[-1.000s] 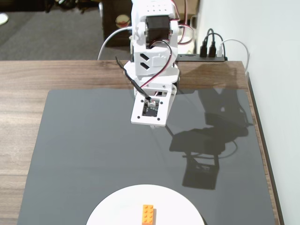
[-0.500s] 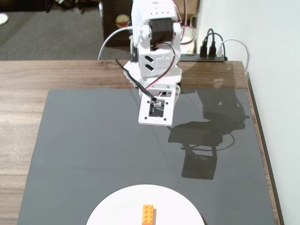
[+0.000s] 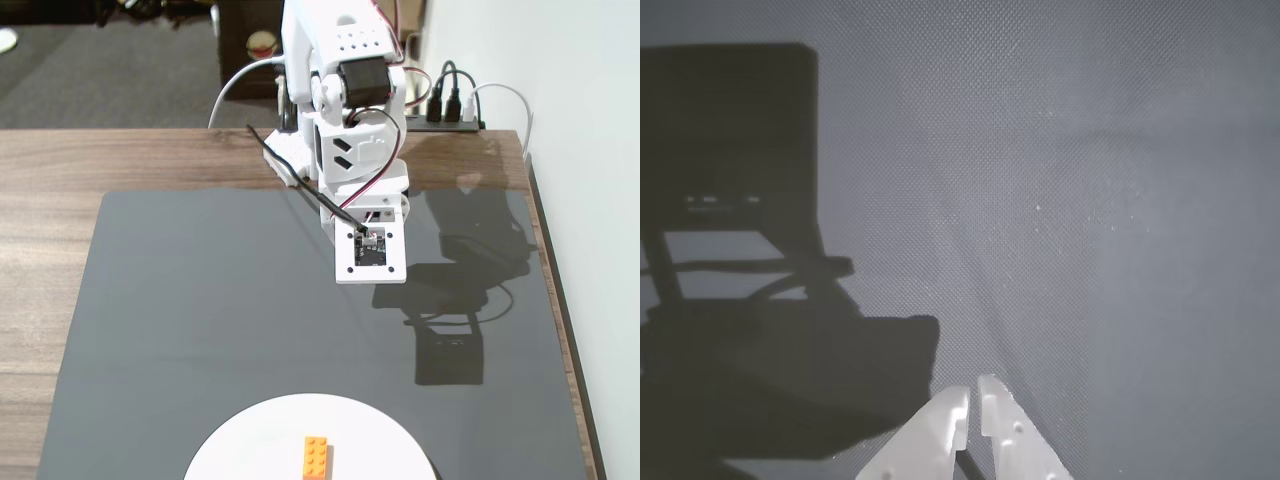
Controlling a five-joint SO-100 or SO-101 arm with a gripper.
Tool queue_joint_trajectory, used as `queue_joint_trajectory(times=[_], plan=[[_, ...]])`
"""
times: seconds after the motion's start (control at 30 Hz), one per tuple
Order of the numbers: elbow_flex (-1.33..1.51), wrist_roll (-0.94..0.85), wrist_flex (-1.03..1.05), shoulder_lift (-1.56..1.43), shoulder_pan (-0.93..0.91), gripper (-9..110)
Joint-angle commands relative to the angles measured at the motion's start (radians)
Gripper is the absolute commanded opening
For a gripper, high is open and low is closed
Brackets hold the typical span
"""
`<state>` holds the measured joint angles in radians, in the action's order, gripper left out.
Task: Grasp a lego block and put it on the plate.
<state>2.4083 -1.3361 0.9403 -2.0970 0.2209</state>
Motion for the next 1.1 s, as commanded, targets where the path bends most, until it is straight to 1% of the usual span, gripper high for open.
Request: queue_joint_trajectory(times=[0.0, 0.53, 1.07], plan=[[0.011, 0.006, -0.020, -0.009, 0.006, 1], [0.086, 0.034, -0.048, -0.061, 0.021, 1], [0.150, 0.054, -0.037, -0.138, -0.037, 1]])
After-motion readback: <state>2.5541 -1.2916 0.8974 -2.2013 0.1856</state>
